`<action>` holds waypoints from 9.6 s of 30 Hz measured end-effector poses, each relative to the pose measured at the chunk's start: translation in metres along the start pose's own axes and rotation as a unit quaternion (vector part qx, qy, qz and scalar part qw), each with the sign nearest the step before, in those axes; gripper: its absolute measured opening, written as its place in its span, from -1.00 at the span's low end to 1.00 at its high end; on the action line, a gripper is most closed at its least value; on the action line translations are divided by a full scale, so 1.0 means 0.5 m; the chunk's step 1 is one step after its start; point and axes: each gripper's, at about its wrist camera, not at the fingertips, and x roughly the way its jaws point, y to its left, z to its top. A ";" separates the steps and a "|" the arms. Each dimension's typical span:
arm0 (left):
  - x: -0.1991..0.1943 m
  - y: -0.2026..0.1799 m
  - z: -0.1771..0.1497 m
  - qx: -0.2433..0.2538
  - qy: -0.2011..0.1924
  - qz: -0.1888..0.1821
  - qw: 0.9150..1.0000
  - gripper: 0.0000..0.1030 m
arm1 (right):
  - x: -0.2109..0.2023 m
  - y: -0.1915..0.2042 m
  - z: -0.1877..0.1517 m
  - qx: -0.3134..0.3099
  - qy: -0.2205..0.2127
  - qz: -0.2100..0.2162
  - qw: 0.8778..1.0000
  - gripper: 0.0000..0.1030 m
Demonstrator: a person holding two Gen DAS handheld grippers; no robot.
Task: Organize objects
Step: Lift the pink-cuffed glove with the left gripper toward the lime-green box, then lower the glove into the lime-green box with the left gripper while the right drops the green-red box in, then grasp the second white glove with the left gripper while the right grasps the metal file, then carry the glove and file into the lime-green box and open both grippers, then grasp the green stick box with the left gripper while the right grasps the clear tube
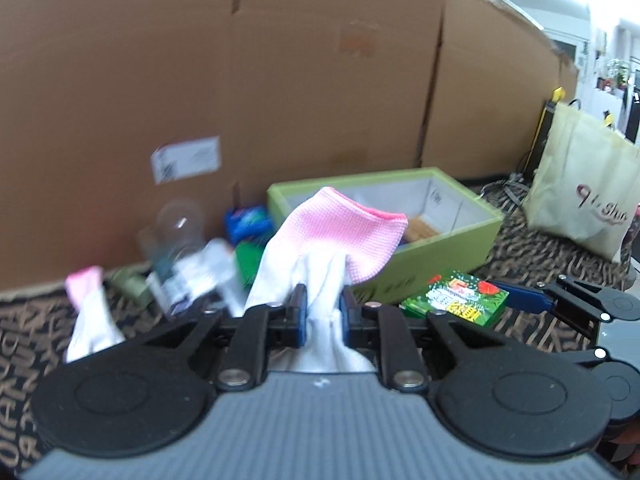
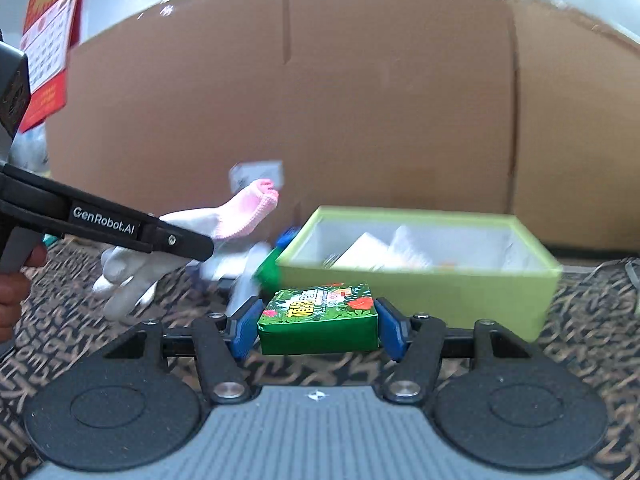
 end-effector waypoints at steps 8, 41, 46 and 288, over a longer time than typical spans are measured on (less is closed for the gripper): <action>0.095 -0.078 0.108 0.000 0.003 -0.024 1.000 -0.71 | 0.031 -0.106 0.057 0.008 -0.034 -0.056 0.998 0.26; 0.235 -0.066 0.067 -0.064 -0.006 0.034 0.997 1.00 | 0.079 -0.194 0.012 0.083 -0.082 -0.097 0.988 0.69; 0.129 -0.035 0.018 -0.074 0.006 0.054 0.996 1.00 | 0.037 -0.126 0.012 0.066 -0.089 -0.054 0.992 0.74; 0.224 0.385 -0.106 -0.164 0.096 0.166 0.968 -0.55 | 0.193 0.177 -0.088 -0.033 0.141 0.082 0.986 -0.41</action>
